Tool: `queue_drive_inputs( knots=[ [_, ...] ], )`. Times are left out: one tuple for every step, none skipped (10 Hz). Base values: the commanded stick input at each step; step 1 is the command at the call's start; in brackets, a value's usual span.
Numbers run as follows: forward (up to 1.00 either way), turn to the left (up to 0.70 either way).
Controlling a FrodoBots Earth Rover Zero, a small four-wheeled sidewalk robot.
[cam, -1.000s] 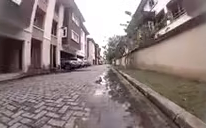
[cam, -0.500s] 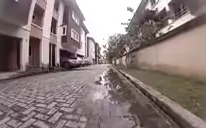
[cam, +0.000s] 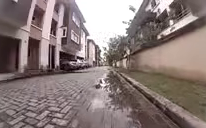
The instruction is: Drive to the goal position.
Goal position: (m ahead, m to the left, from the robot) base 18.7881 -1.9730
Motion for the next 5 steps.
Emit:
queue_drive_inputs(
  knots=[
    [0.5, 0.0],
    [0.5, 0.0],
    [0.5, 0.0],
    [0.5, 0.0],
    [0.5, 0.0]
  ],
)
